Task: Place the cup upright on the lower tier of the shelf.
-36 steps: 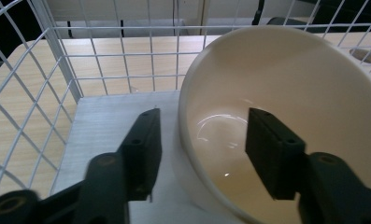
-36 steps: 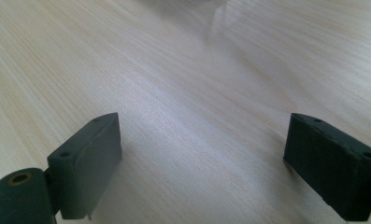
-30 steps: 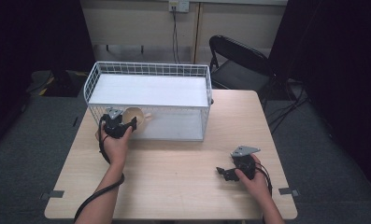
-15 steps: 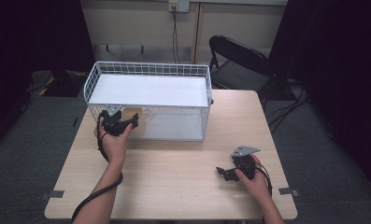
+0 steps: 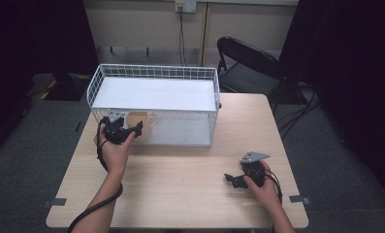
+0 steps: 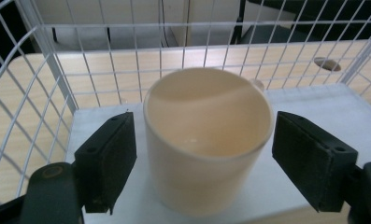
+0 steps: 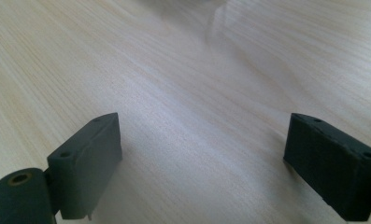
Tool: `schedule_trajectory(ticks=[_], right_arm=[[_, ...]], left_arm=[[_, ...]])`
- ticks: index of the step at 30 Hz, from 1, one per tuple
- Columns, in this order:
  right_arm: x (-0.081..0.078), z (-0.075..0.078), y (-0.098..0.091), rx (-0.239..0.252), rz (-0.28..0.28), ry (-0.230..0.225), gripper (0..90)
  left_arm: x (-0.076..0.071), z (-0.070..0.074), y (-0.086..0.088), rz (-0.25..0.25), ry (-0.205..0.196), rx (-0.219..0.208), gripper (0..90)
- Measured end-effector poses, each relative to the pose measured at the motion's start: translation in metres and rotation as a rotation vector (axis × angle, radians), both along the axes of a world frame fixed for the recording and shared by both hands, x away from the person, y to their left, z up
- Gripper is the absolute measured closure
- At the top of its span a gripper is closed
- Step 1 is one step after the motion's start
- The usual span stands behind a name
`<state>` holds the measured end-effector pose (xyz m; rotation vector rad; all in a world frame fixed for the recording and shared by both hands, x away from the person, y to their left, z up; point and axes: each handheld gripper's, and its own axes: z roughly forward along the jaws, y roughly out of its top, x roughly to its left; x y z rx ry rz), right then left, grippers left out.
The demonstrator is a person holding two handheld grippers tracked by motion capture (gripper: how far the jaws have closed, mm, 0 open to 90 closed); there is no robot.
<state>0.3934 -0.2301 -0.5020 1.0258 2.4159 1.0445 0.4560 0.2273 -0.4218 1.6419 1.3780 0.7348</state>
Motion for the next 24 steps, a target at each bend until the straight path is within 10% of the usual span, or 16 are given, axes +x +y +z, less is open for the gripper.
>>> schedule_trajectory(ticks=[24], right_arm=[[0.001,0.0,0.001,0.0,0.003,-0.001,10.4]], left_arm=[[-0.021,-0.01,0.008,-0.103,0.067,-0.013,18.0]])
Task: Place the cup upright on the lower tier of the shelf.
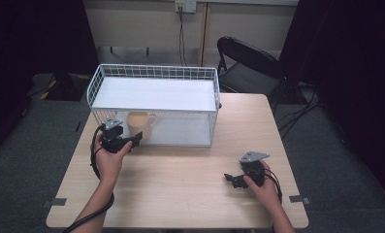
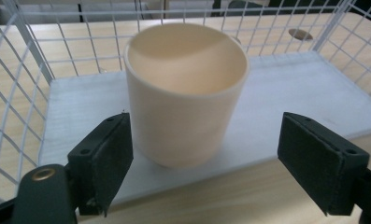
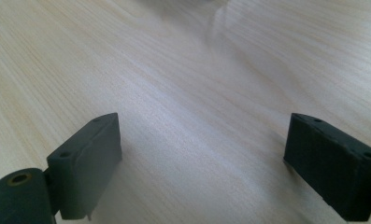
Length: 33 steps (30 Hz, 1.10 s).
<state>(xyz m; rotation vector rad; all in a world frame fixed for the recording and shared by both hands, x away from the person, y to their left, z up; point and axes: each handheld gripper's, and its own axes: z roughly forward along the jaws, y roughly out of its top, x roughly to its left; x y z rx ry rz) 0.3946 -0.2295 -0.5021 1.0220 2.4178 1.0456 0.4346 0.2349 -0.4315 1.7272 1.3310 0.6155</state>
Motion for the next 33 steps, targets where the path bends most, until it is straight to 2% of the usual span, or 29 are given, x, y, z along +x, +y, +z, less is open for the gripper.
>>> schedule_trajectory(ticks=[3,4,16,21,22,24,28,29,33], right_arm=[[0.0,0.0,0.0,0.0,0.001,-0.001,10.4],[0.0,0.0,0.0,0.0,0.0,0.0,10.4],[0.0,0.0,0.0,0.0,0.0,-0.001,10.4],[0.0,0.0,0.0,0.0,0.0,0.0,10.4],[0.0,0.0,0.0,0.0,0.0,0.0,10.4],[0.0,0.0,0.0,0.0,0.0,0.0,10.4],[0.0,0.0,0.0,0.001,0.0,0.0,10.4],[0.0,0.0,0.0,0.0,0.0,0.0,10.4],[0.0,0.0,0.0,0.001,0.0,0.0,10.4]], left_arm=[[-0.002,-0.001,0.0,-0.009,-0.003,0.005,18.0],[-0.004,-0.001,0.002,-0.021,0.002,-0.011,17.9],[-0.011,-0.004,0.001,-0.083,0.018,-0.003,17.2],[-0.014,-0.006,-0.002,-0.097,0.033,-0.032,17.2],[-0.015,-0.007,-0.001,-0.115,0.046,-0.014,17.1],[-0.016,-0.008,0.0,-0.114,0.046,-0.025,17.2],[-0.017,-0.009,0.002,-0.125,0.055,-0.016,17.1],[-0.018,-0.011,0.002,-0.131,0.06,-0.027,17.1],[-0.02,-0.013,0.003,-0.148,0.071,-0.017,17.1]])
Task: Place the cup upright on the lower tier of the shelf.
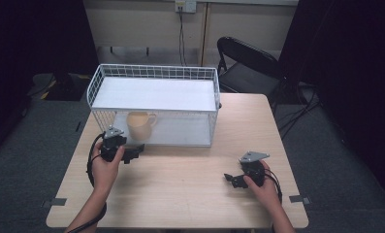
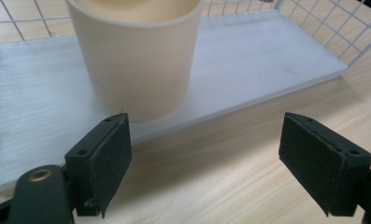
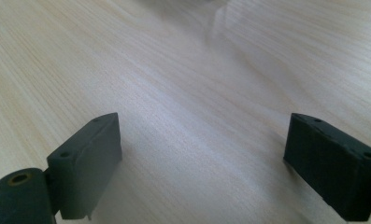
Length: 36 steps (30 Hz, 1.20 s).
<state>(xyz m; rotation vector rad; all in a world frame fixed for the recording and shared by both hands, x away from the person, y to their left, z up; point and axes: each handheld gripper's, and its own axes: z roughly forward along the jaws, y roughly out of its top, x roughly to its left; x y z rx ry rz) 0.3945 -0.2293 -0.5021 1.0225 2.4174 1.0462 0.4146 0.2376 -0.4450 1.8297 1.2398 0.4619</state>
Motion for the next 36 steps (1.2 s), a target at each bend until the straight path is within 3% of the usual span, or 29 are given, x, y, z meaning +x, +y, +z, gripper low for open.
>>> schedule_trajectory(ticks=[11,21,26,33,36], right_arm=[[0.0,0.0,0.0,0.0,0.0,0.0,10.4],[0.0,0.0,0.0,0.0,0.0,0.0,10.4],[0.0,0.0,0.0,0.0,0.0,0.0,10.4],[0.0,0.0,0.0,0.0,0.0,0.0,10.4],[0.0,0.0,0.0,0.0,0.0,0.0,10.4]], left_arm=[[-0.007,-0.007,-0.001,-0.074,0.036,0.011,16.5],[-0.013,-0.011,-0.002,-0.122,0.065,-0.013,16.5],[-0.017,-0.014,-0.003,-0.161,0.079,0.011,16.5],[-0.019,-0.015,0.001,-0.217,0.093,-0.025,16.5],[-0.021,-0.016,0.003,-0.23,0.09,-0.021,16.5]])
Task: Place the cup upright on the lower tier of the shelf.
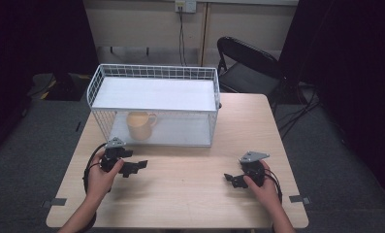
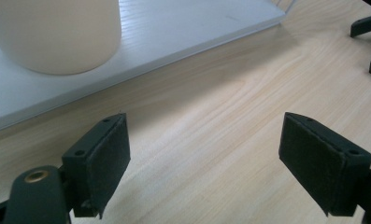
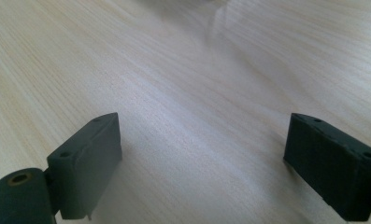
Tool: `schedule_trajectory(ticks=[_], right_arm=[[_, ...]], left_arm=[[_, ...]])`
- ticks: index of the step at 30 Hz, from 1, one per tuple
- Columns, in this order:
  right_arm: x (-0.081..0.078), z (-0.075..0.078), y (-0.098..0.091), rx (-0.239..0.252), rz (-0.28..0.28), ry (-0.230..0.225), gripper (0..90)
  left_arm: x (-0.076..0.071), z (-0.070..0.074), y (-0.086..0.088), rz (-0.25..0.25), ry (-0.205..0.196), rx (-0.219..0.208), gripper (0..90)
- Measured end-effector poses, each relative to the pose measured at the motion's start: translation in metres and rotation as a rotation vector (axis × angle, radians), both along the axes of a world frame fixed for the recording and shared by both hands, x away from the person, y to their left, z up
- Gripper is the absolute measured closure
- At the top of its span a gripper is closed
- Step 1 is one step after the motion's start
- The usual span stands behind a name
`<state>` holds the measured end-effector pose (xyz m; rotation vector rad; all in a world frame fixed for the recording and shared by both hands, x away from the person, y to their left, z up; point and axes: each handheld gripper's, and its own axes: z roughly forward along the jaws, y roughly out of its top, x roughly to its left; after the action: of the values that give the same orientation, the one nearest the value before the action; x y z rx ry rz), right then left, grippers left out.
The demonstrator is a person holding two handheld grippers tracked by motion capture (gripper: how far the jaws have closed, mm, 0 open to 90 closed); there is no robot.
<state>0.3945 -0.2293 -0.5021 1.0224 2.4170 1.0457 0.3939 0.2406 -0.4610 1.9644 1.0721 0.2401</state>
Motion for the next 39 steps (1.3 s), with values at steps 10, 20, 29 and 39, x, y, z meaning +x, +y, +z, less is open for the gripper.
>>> schedule_trajectory(ticks=[10,20,29,39], right_arm=[[0.0,0.0,0.0,0.0,0.0,0.0,10.4],[0.0,0.0,0.0,0.0,-0.001,0.0,10.4],[0.0,0.0,0.0,-0.001,-0.003,0.0,10.4],[0.0,0.0,0.0,-0.001,-0.004,0.0,10.4]], left_arm=[[-0.007,-0.003,0.007,-0.025,-0.011,0.038,16.5],[-0.015,-0.005,0.015,-0.047,-0.015,0.031,16.5],[-0.019,-0.009,0.021,-0.051,-0.02,0.056,16.7],[-0.026,-0.012,0.029,-0.058,-0.019,0.073,16.7]])
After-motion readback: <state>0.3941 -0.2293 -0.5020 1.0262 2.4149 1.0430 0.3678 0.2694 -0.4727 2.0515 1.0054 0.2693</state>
